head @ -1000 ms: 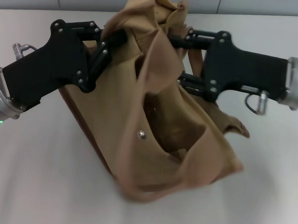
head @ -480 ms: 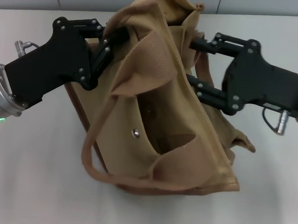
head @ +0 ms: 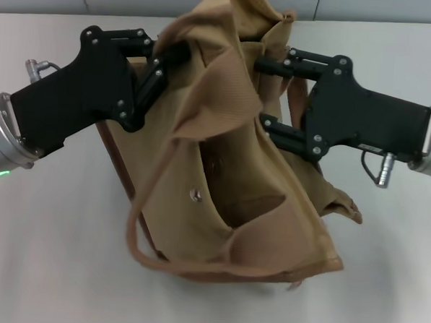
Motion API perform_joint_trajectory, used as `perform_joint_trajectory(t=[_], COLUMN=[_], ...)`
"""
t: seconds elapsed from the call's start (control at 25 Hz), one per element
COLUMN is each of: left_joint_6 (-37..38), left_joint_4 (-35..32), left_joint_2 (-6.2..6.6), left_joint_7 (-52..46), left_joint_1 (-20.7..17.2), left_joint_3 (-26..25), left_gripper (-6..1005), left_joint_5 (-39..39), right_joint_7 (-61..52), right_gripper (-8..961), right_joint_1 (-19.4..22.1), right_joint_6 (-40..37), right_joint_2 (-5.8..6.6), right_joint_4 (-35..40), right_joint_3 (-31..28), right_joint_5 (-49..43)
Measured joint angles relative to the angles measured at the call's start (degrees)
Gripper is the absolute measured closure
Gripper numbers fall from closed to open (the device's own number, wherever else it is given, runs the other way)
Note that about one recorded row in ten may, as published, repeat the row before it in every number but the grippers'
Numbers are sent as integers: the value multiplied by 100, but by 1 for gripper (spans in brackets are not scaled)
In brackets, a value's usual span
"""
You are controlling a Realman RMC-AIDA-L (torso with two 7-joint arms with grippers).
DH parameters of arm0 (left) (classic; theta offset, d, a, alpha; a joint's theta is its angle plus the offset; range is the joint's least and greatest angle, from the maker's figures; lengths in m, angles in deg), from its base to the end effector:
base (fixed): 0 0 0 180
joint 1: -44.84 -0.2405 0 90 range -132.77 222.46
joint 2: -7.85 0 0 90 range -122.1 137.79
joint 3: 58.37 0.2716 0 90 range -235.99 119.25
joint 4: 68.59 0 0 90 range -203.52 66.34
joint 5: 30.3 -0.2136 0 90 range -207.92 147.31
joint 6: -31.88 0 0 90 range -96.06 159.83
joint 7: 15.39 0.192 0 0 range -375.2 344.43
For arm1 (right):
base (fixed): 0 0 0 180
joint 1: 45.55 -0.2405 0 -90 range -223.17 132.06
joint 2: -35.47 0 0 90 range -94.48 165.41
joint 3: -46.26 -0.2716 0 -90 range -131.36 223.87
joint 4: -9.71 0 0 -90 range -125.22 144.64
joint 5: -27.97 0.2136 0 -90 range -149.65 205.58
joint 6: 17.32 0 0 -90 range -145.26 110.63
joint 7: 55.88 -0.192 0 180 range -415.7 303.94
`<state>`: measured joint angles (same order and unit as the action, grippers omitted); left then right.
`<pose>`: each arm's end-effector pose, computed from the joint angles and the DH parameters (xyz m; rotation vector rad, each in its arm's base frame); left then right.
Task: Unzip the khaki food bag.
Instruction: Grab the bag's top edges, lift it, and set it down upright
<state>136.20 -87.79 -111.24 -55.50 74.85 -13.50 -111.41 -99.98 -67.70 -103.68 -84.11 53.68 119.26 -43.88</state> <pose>-0.1929 0.3285 -0.0259 -2.3241 0.0711 -1.3634 0.1713 0.3334 -0.0540 -2.5048 -0.3061 1.0442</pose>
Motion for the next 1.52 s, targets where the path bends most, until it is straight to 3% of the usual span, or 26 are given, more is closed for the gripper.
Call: perform_joint_trajectory(t=[0.36,0.56,0.68,1.08,1.52], left_joint_6=[-7,2,17,37,0], left_joint_4=[45,48,49,48,60], left_joint_2=[-7,-9,-10,-7,-5], left_joint_7=[27,31,31,30,30], left_joint_1=[54,50,48,41,20], left_joint_3=[49,49,48,36,5], left_gripper=[919,917,916,914,911], left_joint_5=[9,9,9,5,150], right_joint_7=[1,-67,-80,-289,-634], right_gripper=[389,411,624,837,947], right_joint_1=[-71,-143,-146,-202,-62], right_joint_6=[841,1101,1298,1779,1740], right_joint_2=[-24,-31,-30,-29,3], right_joint_4=[164,198,201,301,361], right_joint_3=[703,807,870,1111,1066], right_joint_5=[375,445,534,561,573])
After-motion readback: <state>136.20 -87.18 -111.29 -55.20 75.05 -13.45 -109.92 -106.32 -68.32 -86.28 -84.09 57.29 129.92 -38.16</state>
